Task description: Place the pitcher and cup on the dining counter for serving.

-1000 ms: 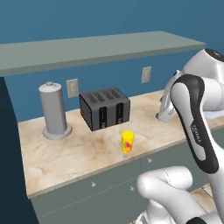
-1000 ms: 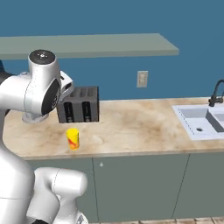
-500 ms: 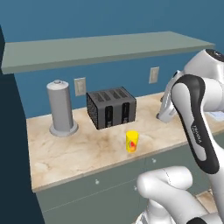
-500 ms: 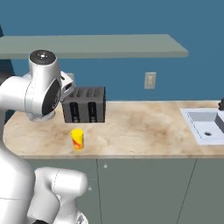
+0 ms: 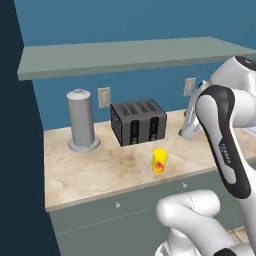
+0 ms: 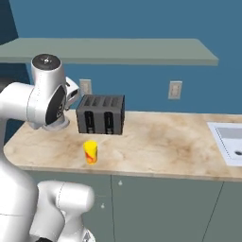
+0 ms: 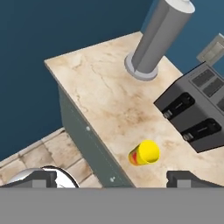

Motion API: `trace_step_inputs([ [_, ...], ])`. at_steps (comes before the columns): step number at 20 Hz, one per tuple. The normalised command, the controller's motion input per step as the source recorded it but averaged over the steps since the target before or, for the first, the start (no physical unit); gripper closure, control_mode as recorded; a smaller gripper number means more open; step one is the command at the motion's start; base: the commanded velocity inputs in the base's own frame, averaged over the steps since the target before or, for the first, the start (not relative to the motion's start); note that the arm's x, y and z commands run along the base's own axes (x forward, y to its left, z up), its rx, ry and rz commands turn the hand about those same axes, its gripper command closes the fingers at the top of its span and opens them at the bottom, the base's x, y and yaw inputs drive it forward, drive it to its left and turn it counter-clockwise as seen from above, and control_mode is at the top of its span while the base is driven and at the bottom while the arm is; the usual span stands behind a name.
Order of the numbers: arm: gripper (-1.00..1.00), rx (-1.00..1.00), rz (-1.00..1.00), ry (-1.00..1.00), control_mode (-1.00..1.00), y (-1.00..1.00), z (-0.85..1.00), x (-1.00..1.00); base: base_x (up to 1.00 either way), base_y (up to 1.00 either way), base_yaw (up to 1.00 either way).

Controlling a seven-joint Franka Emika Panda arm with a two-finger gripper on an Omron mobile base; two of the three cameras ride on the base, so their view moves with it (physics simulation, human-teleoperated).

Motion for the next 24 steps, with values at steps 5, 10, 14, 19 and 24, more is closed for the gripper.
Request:
trace_step_inputs([
  [5,-1.0,0.0,0.0,0.0,1.0,0.0,0.0,0.0,0.24,0.0,0.1],
  [10,-1.0,0.0,0.0,0.0,1.0,0.0,0.0,0.0,0.09,0.0,0.1],
  [14,-1.0,0.0,0.0,0.07,-1.0,0.0,0.0,0.09,0.01,0.0,0.0],
  [19,-1.0,0.0,-0.26,0.2,-1.0,0.0,-0.04,0.33,0.0,0.0,0.0],
  [24,-1.0,0.0,-0.39,0.21,-1.0,0.0,-0.14,0.22,0.0,0.0,0.0],
])
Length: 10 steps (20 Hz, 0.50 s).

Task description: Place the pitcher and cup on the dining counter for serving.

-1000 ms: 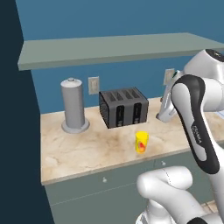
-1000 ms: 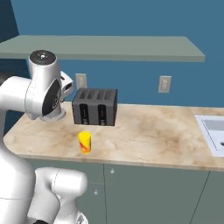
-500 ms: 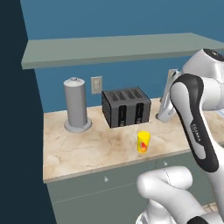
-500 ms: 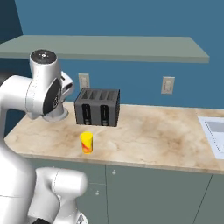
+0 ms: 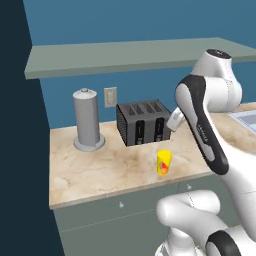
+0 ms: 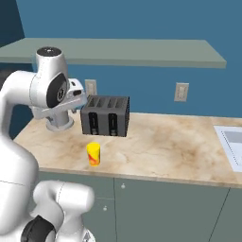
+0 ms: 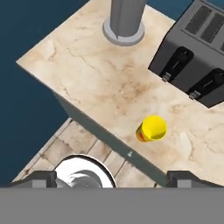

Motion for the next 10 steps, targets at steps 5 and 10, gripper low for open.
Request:
trace_step_inputs([
  [5,-1.0,0.0,-0.33,0.08,-1.0,0.0,-0.28,0.1,0.0,0.0,0.0],
  [10,-1.0,0.0,-0.28,0.02,-1.0,0.0,-0.66,0.2,0.0,0.0,0.0],
])
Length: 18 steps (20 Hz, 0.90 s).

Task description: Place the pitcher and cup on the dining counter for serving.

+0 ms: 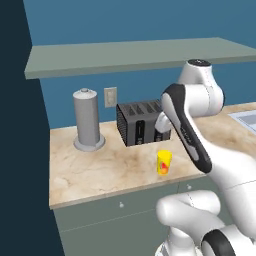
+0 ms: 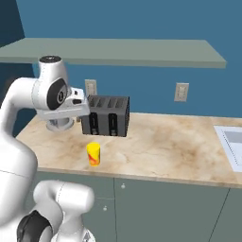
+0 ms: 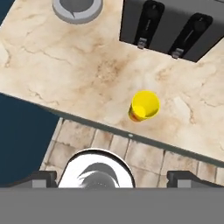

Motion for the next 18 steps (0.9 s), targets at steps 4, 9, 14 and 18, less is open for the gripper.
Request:
trace_step_inputs([
  [4,-1.0,0.0,-0.26,0.0,-1.0,0.0,-0.7,0.14,0.0,0.0,0.0],
  [9,-1.0,0.0,-0.25,0.0,-1.0,0.0,-0.63,0.09,0.0,0.0,0.0],
  [14,-1.0,0.0,-0.23,0.01,-1.0,0.01,-0.26,0.63,0.0,0.0,0.0],
  [18,-1.0,0.01,-0.09,0.05,-1.0,0.0,-0.14,0.46,0.0,0.0,0.0],
])
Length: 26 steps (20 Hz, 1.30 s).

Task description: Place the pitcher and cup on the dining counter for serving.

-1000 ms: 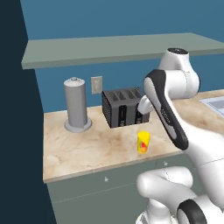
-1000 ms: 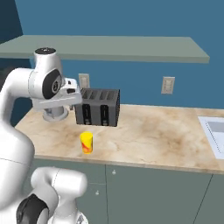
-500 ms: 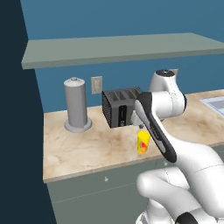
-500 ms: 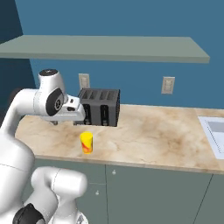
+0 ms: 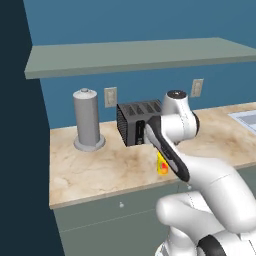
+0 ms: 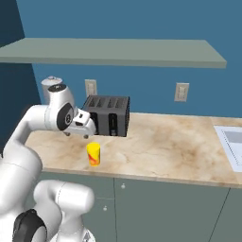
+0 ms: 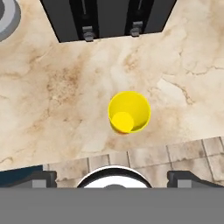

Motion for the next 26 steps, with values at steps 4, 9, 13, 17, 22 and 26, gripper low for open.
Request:
trace_step_inputs([
  [4,-1.0,0.06,-0.03,0.08,-1.0,-0.03,-0.12,0.15,0.0,0.0,0.0],
  [9,-1.0,0.1,0.0,0.12,-1.0,0.0,-0.22,0.07,0.0,0.0,0.0],
  [13,-1.0,0.02,0.0,0.1,-1.0,0.0,-0.07,0.0,0.0,0.0,0.0],
  [17,-1.0,0.0,0.0,0.09,-1.0,0.0,-0.27,0.02,0.0,0.0,0.0],
  [22,-1.0,0.0,0.0,0.03,-1.0,0.0,-0.18,0.13,0.0,0.0,0.0],
  [26,-1.0,0.0,0.0,0.0,-1.0,0.0,-0.17,0.15,0.0,0.0,0.0],
])
